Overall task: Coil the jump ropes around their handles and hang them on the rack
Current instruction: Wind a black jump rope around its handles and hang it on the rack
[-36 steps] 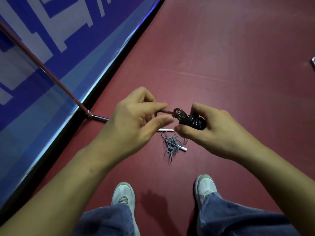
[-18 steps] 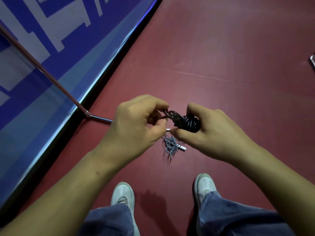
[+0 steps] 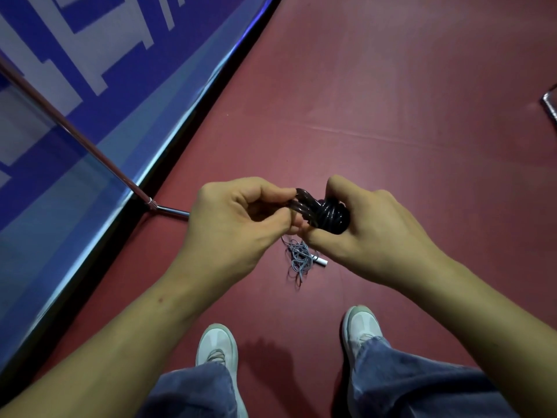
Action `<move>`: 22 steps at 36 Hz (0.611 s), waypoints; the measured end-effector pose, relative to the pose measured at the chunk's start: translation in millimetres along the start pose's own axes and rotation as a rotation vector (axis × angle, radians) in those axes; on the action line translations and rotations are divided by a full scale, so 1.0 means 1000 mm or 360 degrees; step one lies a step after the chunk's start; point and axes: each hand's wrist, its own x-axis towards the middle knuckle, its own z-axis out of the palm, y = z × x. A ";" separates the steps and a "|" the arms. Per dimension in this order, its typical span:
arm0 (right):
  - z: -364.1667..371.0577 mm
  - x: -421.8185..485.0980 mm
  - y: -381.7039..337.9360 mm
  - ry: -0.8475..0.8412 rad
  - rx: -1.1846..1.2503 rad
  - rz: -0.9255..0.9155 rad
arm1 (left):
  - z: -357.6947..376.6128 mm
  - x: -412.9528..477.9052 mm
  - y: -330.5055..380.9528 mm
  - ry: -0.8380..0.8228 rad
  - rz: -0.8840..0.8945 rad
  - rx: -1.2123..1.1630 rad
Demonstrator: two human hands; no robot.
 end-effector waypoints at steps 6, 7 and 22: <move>-0.003 0.001 -0.001 -0.0038 0.0143 -0.0047 | -0.002 -0.001 0.001 0.0017 0.0348 0.0371; -0.004 0.001 0.000 -0.0041 0.0156 -0.0054 | -0.002 0.000 0.001 0.0017 0.0386 0.0413; -0.007 0.000 -0.002 -0.0137 0.0172 -0.0096 | -0.002 0.004 -0.005 -0.0036 0.0448 0.0429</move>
